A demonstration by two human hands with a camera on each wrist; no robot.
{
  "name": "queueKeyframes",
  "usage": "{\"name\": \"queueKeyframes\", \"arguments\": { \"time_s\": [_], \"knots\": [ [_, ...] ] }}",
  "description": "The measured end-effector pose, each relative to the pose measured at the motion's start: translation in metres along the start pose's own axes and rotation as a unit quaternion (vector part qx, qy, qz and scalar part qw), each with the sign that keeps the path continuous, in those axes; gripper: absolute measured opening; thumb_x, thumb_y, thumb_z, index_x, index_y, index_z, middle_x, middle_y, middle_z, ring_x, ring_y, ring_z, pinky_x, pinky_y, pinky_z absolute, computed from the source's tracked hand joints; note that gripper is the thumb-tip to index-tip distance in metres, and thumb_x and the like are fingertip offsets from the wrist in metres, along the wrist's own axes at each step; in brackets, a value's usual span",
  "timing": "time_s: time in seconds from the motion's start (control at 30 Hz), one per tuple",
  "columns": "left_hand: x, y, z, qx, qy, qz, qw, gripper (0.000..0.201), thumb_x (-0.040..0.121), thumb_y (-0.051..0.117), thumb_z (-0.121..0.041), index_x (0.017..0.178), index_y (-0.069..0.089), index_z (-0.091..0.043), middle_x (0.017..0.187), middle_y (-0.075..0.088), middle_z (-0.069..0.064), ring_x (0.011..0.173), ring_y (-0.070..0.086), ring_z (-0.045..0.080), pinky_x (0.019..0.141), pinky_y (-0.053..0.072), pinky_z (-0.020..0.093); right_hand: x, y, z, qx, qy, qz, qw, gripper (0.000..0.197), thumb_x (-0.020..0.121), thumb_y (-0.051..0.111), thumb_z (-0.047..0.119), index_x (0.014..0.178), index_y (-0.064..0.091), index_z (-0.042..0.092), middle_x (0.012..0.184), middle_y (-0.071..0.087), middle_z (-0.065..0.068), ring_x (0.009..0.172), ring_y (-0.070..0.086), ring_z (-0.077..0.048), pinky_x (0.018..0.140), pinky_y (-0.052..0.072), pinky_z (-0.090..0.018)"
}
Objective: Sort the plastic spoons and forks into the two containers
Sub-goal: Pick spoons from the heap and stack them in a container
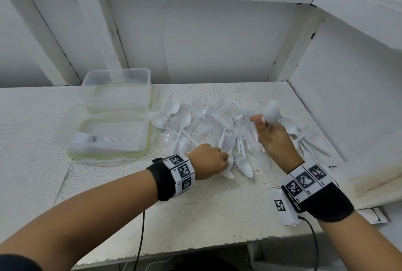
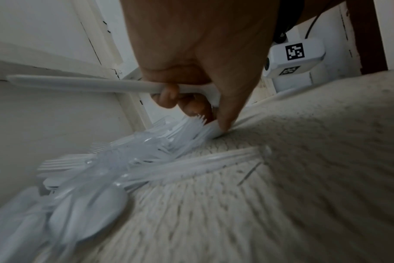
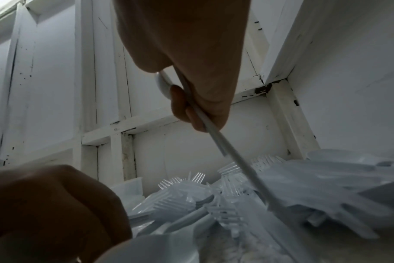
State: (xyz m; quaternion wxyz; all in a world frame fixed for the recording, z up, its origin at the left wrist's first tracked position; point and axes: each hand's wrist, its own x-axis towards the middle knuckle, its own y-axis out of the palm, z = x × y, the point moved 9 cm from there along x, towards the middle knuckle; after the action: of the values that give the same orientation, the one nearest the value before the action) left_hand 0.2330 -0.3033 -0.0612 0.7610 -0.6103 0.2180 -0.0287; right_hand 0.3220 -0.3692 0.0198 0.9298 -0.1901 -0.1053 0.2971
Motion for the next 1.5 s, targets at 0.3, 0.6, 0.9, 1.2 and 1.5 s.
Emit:
{"name": "queueKeyframes", "arguments": {
  "time_s": [0.3, 0.6, 0.9, 1.2, 1.5],
  "knots": [
    [-0.022, -0.032, -0.008, -0.063, 0.100, -0.229, 0.966, 0.033, 0.047, 0.089, -0.009, 0.067, 0.063, -0.010, 0.061, 0.054, 0.002, 0.042, 0.047, 0.017, 0.037, 0.032, 0.016, -0.015, 0.002, -0.033, -0.162, 0.038, 0.107, 0.980, 0.043, 0.092, 0.055, 0.027, 0.133, 0.045, 0.021, 0.111, 0.060, 0.005, 0.098, 0.059, -0.013, 0.088, 0.043, -0.024],
    [-0.070, -0.071, 0.058, -0.448, -0.074, -0.382, 0.805, 0.032, 0.089, 0.051, -0.041, 0.080, 0.056, -0.011, 0.075, 0.050, -0.006, 0.064, 0.043, 0.000, 0.058, 0.037, 0.011, -0.027, 0.003, -0.063, -0.328, 0.036, 0.222, 0.917, 0.041, 0.088, 0.059, 0.020, 0.127, 0.051, 0.027, 0.106, 0.067, -0.001, 0.097, 0.063, -0.016, 0.082, 0.050, -0.031],
    [-0.095, -0.056, 0.105, -0.758, -0.185, -0.412, 0.471, 0.017, 0.101, 0.037, -0.024, 0.086, 0.032, -0.017, 0.085, 0.063, 0.016, 0.079, 0.069, 0.022, 0.071, 0.055, 0.025, -0.038, 0.046, -0.063, -0.474, -0.080, 0.309, 0.821, 0.027, 0.089, 0.053, 0.014, 0.112, 0.064, 0.023, 0.088, 0.050, 0.008, 0.094, 0.055, -0.017, 0.065, 0.036, -0.025],
    [-0.070, -0.026, 0.090, -0.588, -0.307, -0.331, 0.671, 0.017, 0.094, 0.053, -0.019, 0.106, 0.045, -0.010, 0.078, 0.049, -0.005, 0.062, 0.046, 0.007, 0.054, 0.039, 0.019, -0.033, 0.054, -0.034, -0.322, -0.149, 0.266, 0.896, 0.043, 0.076, 0.075, 0.031, 0.063, 0.034, 0.029, 0.067, 0.034, 0.018, 0.058, 0.039, 0.004, 0.055, 0.030, -0.014],
    [-0.042, -0.018, 0.041, -0.515, -0.201, -0.199, 0.809, 0.022, 0.094, 0.052, -0.036, 0.078, 0.055, -0.022, 0.071, 0.054, -0.010, 0.063, 0.049, 0.004, 0.061, 0.037, 0.017, -0.016, -0.009, -0.007, -0.106, -0.080, 0.002, 0.991, 0.052, 0.081, 0.055, 0.054, 0.097, 0.057, 0.005, 0.091, 0.061, -0.011, 0.084, 0.059, -0.018, 0.078, 0.047, -0.029]
  ]
}}
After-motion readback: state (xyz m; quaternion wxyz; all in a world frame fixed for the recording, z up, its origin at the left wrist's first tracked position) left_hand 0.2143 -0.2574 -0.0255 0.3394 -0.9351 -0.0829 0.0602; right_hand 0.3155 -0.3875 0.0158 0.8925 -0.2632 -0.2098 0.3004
